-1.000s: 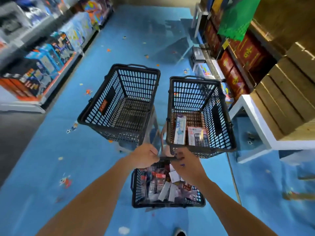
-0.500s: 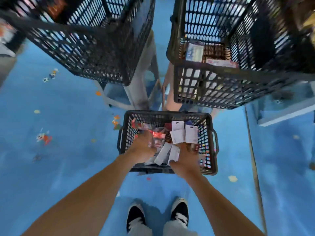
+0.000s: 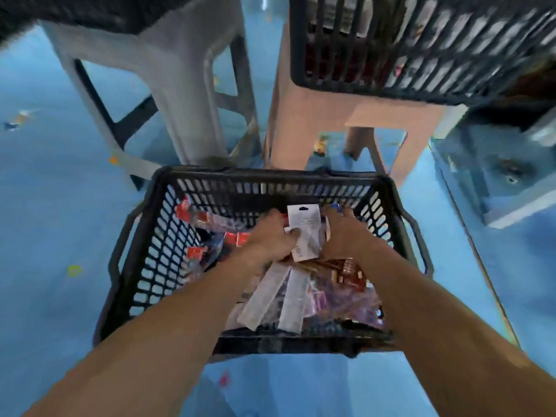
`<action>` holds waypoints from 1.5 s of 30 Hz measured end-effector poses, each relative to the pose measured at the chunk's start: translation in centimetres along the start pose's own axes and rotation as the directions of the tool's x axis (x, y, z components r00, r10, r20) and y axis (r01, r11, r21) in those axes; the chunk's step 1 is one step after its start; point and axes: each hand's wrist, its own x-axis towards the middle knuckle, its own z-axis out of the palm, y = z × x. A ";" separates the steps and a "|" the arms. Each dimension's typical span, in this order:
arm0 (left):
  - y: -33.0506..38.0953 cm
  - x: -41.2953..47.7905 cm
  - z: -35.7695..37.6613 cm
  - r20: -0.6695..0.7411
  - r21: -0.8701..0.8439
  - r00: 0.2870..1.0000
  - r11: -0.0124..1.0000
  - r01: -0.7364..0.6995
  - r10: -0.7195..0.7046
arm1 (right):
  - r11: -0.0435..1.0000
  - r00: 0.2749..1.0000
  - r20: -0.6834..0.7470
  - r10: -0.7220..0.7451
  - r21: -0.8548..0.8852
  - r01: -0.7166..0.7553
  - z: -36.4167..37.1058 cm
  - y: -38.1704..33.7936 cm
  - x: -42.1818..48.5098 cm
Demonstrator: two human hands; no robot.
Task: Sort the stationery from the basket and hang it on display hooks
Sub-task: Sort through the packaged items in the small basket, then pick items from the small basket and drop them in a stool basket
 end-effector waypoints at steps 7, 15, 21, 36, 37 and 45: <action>1.0 3.4 0.4 0.036 -0.039 0.995 0.995 0.091 -0.090 | 0.987 0.992 0.122 -0.032 0.158 0.012 -1.3 0.5 2.4; 2.1 2.8 -0.6 0.155 -0.187 0.988 0.982 0.033 -0.003 | 0.951 0.995 0.002 0.095 0.296 -0.092 -1.2 0.9 0.6; 0.5 1.9 -4.6 0.136 -0.302 0.988 0.953 -0.031 0.075 | 0.718 0.997 -0.060 0.054 0.696 0.003 -2.2 0.1 0.5; -1.4 0.0 -9.5 -0.158 -0.794 0.983 0.603 -0.071 -0.093 | -0.036 0.990 -0.070 -0.121 0.997 0.066 -2.4 -7.9 -0.7; -1.4 -0.1 -9.6 -0.146 -0.815 0.985 0.575 -0.067 -0.092 | -0.024 0.992 -0.069 -0.101 0.997 0.067 -2.3 -8.3 -0.6; -1.3 -0.9 -8.4 -0.077 -0.862 0.992 0.507 -0.018 -0.096 | 0.060 0.992 0.035 -0.122 0.998 -0.028 -1.3 -9.6 -0.4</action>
